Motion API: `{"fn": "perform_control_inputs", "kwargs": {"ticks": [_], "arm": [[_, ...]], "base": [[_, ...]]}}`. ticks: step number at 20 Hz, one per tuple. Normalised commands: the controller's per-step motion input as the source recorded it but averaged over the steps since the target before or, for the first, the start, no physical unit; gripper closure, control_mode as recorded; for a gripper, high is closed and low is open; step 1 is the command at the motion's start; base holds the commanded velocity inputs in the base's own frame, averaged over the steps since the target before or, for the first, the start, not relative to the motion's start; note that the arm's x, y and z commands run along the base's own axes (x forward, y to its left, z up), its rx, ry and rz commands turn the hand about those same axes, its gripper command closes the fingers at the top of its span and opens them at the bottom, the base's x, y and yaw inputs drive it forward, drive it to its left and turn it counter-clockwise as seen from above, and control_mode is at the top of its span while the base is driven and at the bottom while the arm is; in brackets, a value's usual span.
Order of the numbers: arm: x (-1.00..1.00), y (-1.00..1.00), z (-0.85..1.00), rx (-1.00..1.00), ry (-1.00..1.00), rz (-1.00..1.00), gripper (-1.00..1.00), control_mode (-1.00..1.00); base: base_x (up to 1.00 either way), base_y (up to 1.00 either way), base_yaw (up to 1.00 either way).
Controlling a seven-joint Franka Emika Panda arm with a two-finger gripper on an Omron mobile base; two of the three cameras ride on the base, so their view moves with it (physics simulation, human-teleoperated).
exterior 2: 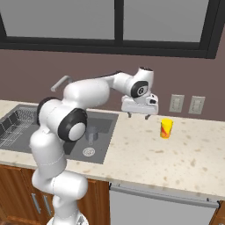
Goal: Move any existing items from the left basin to the right basin for drying. Then move the cup from the counter to the left basin of the sink for washing.
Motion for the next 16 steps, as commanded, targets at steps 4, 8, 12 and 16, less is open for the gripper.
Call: {"fn": "perform_control_inputs", "kwargs": {"ticks": [4, 8, 12, 16], "arm": [[0.00, -0.41, 0.04, 0.00, -0.02, 0.00, -1.00, -1.00], [0.00, -0.38, 0.00, 0.00, -0.05, 0.00, -1.00, -1.00], [0.00, -0.32, 0.00, 0.00, -0.08, 0.00, -1.00, -1.00], [0.02, -0.29, 0.00, 0.00, -0.08, 0.00, -1.00, -1.00]], "base": [[0.00, 0.00, 0.00], [0.00, 0.00, 0.00], [0.00, 0.00, 0.00], [0.00, 0.00, 0.00]]}}
